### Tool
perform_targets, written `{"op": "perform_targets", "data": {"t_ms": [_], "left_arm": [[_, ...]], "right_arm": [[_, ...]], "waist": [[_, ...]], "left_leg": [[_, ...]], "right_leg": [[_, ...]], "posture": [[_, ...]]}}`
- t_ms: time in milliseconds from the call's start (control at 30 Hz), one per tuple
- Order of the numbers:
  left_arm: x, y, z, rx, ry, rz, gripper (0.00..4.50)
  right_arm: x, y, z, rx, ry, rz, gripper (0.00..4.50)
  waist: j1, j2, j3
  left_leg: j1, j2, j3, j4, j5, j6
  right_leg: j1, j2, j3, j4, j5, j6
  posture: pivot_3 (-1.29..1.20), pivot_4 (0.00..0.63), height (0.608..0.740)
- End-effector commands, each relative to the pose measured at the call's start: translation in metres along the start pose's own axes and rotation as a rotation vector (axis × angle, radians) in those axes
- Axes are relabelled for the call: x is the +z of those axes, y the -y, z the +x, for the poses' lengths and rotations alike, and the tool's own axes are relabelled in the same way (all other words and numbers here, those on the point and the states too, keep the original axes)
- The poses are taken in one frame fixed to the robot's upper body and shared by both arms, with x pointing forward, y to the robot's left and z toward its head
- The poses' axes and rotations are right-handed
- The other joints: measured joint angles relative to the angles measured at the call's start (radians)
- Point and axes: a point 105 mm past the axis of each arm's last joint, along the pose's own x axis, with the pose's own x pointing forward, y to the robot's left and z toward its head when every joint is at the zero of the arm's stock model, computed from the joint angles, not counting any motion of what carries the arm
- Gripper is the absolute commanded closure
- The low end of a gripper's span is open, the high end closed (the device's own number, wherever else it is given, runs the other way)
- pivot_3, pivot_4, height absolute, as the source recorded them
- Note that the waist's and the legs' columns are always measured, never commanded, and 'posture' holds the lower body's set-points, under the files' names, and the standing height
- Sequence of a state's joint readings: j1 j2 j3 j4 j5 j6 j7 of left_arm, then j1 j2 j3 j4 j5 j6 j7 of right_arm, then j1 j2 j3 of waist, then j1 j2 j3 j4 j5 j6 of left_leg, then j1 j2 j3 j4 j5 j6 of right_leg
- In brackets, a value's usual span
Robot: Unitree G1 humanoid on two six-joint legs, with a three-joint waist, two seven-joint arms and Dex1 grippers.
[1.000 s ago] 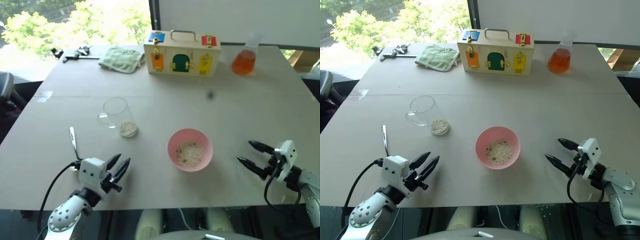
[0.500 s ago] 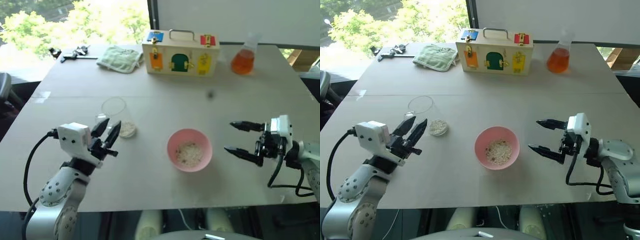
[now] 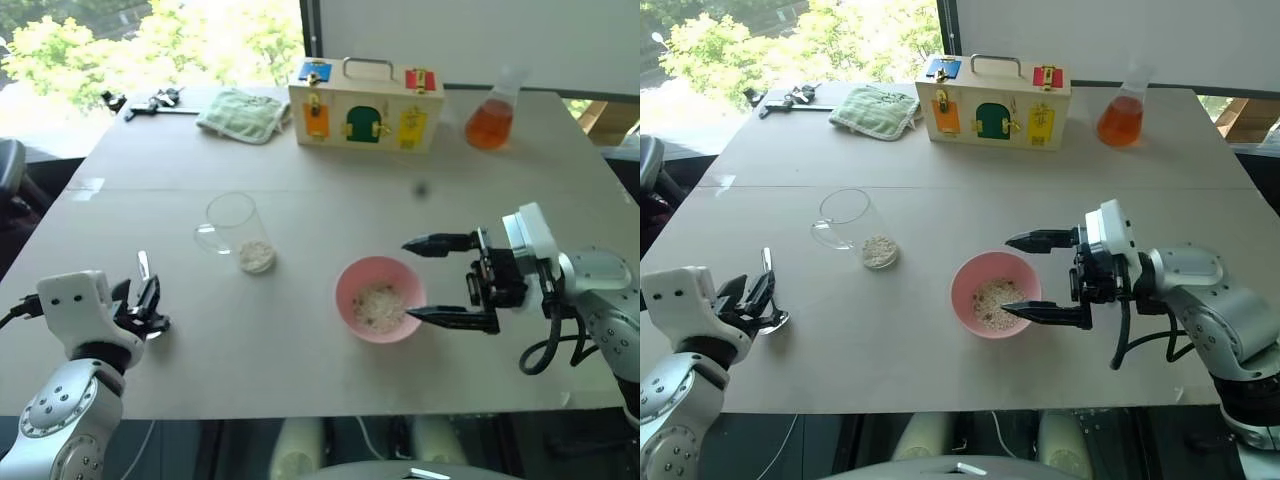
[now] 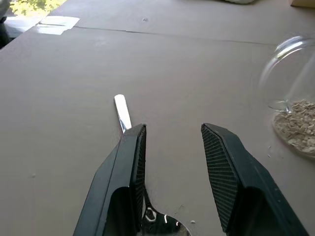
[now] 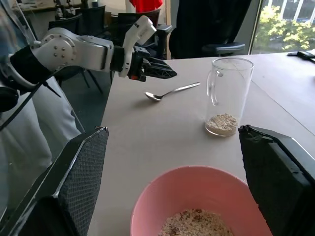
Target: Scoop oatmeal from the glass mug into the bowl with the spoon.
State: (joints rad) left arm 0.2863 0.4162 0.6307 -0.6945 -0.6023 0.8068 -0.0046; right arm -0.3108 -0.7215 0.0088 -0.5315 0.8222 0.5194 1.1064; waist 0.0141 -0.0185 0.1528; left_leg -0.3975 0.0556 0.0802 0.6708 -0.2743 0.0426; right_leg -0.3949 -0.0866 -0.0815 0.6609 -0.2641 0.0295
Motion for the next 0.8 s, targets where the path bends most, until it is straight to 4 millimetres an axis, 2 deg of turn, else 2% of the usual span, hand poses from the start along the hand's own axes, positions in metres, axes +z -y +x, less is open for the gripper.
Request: {"op": "perform_targets", "data": {"t_ms": [33,167,267,400,600,733,800], "left_arm": [[0.007,-0.017,0.003,0.062,0.007,-0.001,2.65],[0.005,-0.038,0.014,0.149,-0.006,-0.098,2.65],[-0.001,-0.043,0.021,0.162,-0.053,-0.125,2.65],[-0.011,-0.04,0.026,0.127,-0.131,-0.06,2.65],[-0.009,-0.035,0.028,0.078,-0.128,0.003,2.65],[-0.022,-0.03,0.027,0.056,-0.187,0.039,2.65],[-0.029,-0.03,0.025,0.067,-0.215,-0.003,2.65]], "right_arm": [[0.01,-0.008,0.006,0.049,0.009,-0.046,0.21],[0.014,-0.007,0.008,0.033,0.019,-0.067,0.21],[0.014,-0.006,0.009,0.021,0.019,-0.072,0.21],[0.016,-0.005,0.01,0.012,0.031,-0.077,0.21],[0.016,-0.005,0.01,0.008,0.034,-0.077,0.21],[0.017,-0.005,0.01,0.01,0.038,-0.073,0.21],[0.017,-0.005,0.01,0.01,0.038,-0.072,0.21]], "waist": [[0.0,0.0,0.0],[0.0,-0.001,0.0],[0.0,-0.001,0.0],[-0.001,-0.002,0.001],[-0.001,-0.003,0.001],[-0.001,-0.002,0.001],[-0.001,-0.002,0.001]], "left_leg": [[0.0,0.0,0.0,0.0,0.0,0.0],[0.0,0.0,0.0,0.0,0.0,0.0],[0.0,0.0,0.0,0.0,0.0,-0.001],[0.0,0.0,0.0,0.0,0.003,-0.005],[0.0,0.0,0.0,0.0,0.003,-0.005],[0.0,0.0,0.0,0.0,0.003,-0.005],[0.0,0.0,0.0,0.0,0.003,-0.005]], "right_leg": [[0.0,0.0,0.0,0.0,0.0,0.0],[0.0,0.0,0.0,0.0,0.0,0.0],[0.0,0.0,0.0,0.0,0.0,0.0],[0.0,0.0,0.0,0.0,0.0,0.0],[0.0,-0.001,0.0,0.0,0.0,0.0],[0.0,-0.002,0.0,0.0,0.0,0.0],[0.0,-0.002,0.001,0.0,0.0,0.0]], "posture": [[0.0,0.15,0.74],[0.0,0.15,0.74],[0.0,0.15,0.74],[0.0,0.15,0.74],[0.0,0.15,0.74],[0.0,0.15,0.74],[0.0,0.15,0.74]]}}
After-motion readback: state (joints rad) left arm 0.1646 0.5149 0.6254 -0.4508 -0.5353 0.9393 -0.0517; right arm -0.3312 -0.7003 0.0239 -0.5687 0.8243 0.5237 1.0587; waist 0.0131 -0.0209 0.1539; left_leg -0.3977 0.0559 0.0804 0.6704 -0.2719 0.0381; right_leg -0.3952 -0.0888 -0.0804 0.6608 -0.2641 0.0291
